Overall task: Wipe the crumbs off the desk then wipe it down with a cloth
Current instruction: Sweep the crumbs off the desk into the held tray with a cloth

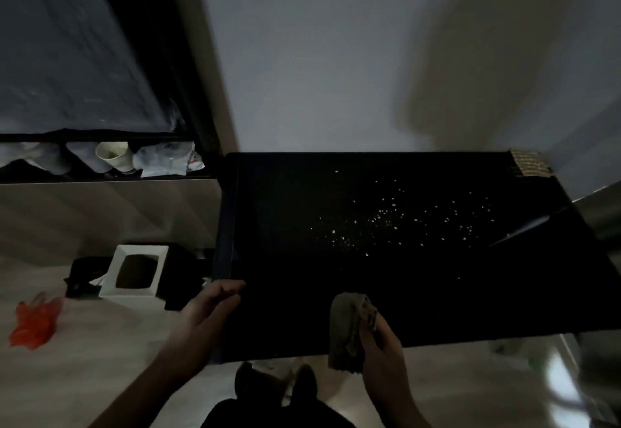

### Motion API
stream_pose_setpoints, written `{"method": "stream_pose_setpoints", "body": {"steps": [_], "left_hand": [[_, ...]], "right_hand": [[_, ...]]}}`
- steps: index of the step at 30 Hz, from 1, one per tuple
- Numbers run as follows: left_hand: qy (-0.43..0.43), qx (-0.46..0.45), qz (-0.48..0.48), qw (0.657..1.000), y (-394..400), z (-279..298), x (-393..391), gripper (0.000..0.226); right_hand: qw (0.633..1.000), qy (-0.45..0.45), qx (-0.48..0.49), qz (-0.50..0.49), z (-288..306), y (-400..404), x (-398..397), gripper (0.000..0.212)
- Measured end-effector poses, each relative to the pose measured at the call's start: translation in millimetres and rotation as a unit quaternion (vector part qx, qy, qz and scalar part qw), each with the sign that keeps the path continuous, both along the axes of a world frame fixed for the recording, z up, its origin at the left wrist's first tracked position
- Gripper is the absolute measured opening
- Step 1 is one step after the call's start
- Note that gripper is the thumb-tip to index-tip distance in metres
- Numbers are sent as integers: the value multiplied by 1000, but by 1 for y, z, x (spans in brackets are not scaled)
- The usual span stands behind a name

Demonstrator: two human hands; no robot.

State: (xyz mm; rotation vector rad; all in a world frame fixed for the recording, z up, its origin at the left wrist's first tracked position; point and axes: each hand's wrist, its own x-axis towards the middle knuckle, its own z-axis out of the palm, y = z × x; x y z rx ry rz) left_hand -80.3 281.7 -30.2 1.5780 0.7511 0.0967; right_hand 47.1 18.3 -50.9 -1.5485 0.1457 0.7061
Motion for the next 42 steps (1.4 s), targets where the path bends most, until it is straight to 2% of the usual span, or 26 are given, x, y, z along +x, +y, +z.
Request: {"method": "stream_pose_setpoints", "body": {"steps": [2, 3, 5, 6, 10, 17, 23, 28, 32, 35, 37, 39, 41, 42], "left_hand": [[6, -3, 9, 1000, -3, -7, -17, 24], [14, 4, 10, 1000, -2, -12, -27, 22], [48, 26, 14, 998, 5, -18, -45, 22], [63, 33, 16, 997, 9, -18, -54, 22], [103, 42, 43, 993, 43, -25, -78, 22], [90, 30, 10, 995, 130, -46, -76, 21], [146, 14, -35, 989, 228, -123, -67, 18], [216, 9, -41, 976, 284, -220, -51, 14], [310, 34, -78, 947, 321, -332, -47, 15], [363, 41, -79, 928, 338, -412, -45, 27], [395, 49, -97, 912, 346, -456, -43, 35], [420, 45, -86, 902, 352, -495, -45, 56], [448, 42, -72, 890, 356, -536, -50, 77], [457, 39, -63, 886, 357, -554, -51, 80]], "right_hand": [[999, -12, -21, 30, -5, 10, -1, 97], [998, -10, -32, 48, -9, 15, -2, 81], [996, -12, -42, 72, -16, 28, -8, 30], [996, -15, -40, 81, -17, 34, -12, 23], [994, -25, -37, 99, -16, 65, -24, 30], [995, -48, -71, 51, -27, 142, -44, 29], [985, -114, -127, 29, -55, 225, -41, 31], [964, -190, -185, 7, -104, 286, -13, 33], [920, -288, -260, 53, -162, 322, 15, 43], [842, -347, -384, 151, -202, 335, 24, 55], [788, -394, -440, 173, -218, 339, 19, 68], [769, -413, -458, 169, -224, 341, 14, 72], [767, -419, -459, 162, -226, 342, 11, 72], [766, -422, -458, 159, -228, 343, 11, 72]]}}
